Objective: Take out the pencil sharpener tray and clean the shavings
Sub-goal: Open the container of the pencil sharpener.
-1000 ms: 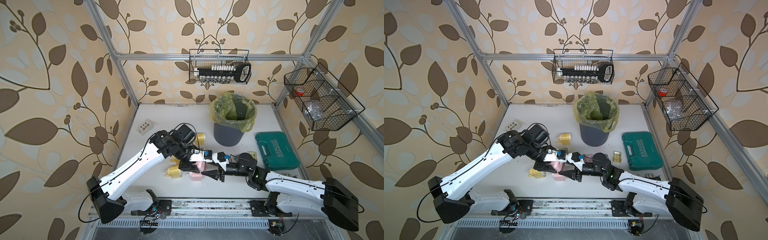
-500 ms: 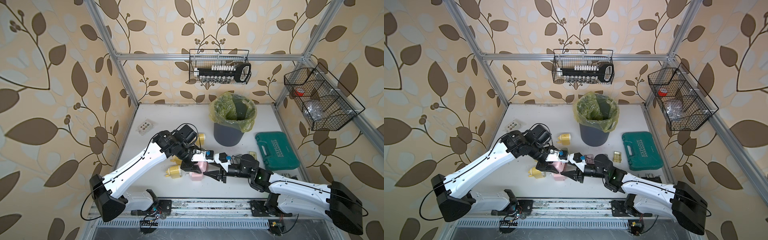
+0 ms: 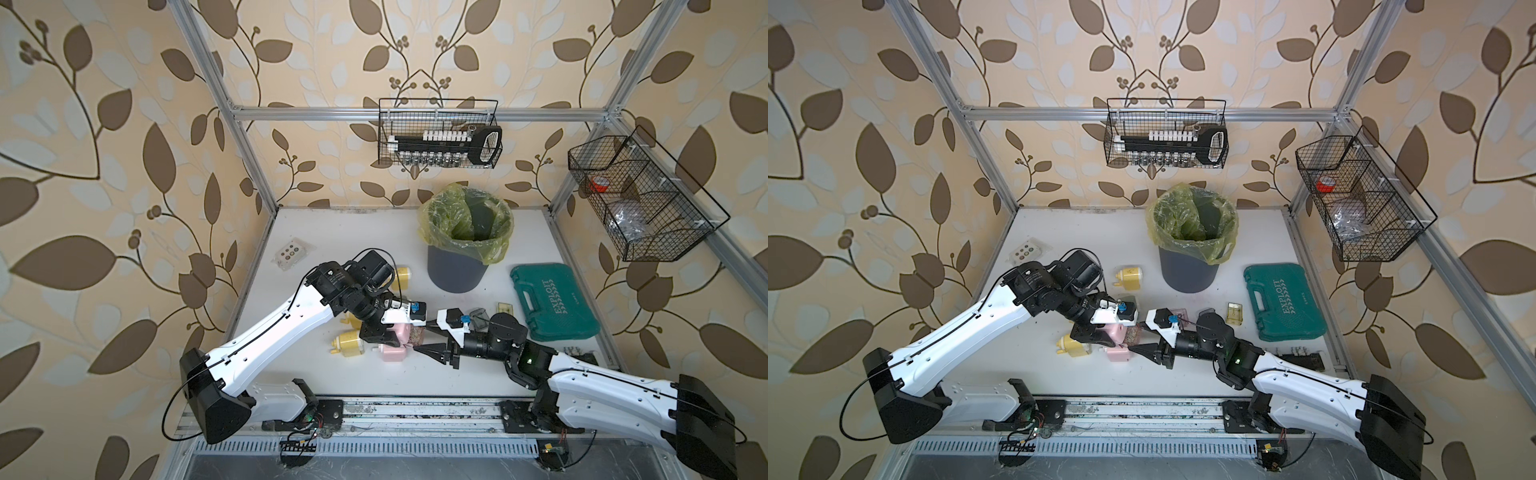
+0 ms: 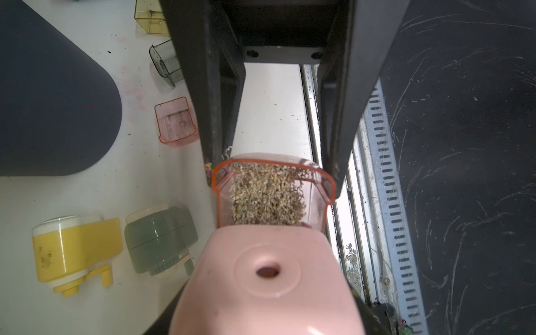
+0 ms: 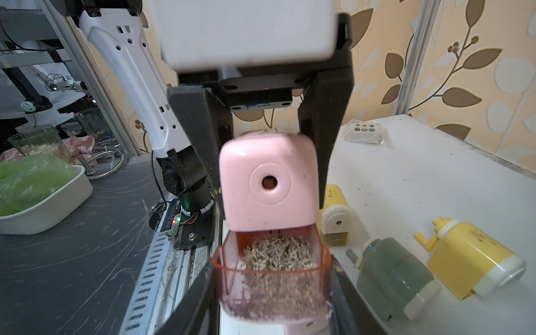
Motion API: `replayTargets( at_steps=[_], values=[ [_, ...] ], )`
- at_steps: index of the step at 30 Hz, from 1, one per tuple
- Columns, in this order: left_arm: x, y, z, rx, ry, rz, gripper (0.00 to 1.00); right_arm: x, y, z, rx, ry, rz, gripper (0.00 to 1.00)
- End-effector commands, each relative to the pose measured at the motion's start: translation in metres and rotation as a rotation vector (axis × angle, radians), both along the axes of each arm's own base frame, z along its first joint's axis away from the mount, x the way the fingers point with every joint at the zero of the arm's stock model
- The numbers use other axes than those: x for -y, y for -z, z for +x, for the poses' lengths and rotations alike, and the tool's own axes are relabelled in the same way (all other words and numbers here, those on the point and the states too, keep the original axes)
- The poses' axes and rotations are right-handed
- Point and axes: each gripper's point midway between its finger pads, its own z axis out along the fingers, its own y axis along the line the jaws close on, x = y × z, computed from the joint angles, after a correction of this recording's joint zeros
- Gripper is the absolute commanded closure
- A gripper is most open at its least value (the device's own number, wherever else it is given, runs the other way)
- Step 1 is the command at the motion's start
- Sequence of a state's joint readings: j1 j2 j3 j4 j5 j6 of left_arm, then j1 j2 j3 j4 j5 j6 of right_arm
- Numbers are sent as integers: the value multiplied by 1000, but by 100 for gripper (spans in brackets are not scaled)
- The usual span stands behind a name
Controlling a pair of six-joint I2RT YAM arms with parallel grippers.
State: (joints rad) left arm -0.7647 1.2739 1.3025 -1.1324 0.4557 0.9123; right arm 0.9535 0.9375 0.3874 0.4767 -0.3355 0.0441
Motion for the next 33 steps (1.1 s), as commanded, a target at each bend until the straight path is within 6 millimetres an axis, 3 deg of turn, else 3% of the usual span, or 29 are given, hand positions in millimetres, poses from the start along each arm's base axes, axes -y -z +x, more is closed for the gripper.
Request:
replayTargets(
  at_steps=[1,19,33],
  values=[
    [-6,-6,-11,-19,8,-7,100,8,-7,11,17,76,24,100],
    [6,-38,0,69,-10,-137,100,29,-11,7,33,128,47,100],
    [5,-43,9,86,-32,-164,100,45,-17,16,41,228,37,100]
  ],
)
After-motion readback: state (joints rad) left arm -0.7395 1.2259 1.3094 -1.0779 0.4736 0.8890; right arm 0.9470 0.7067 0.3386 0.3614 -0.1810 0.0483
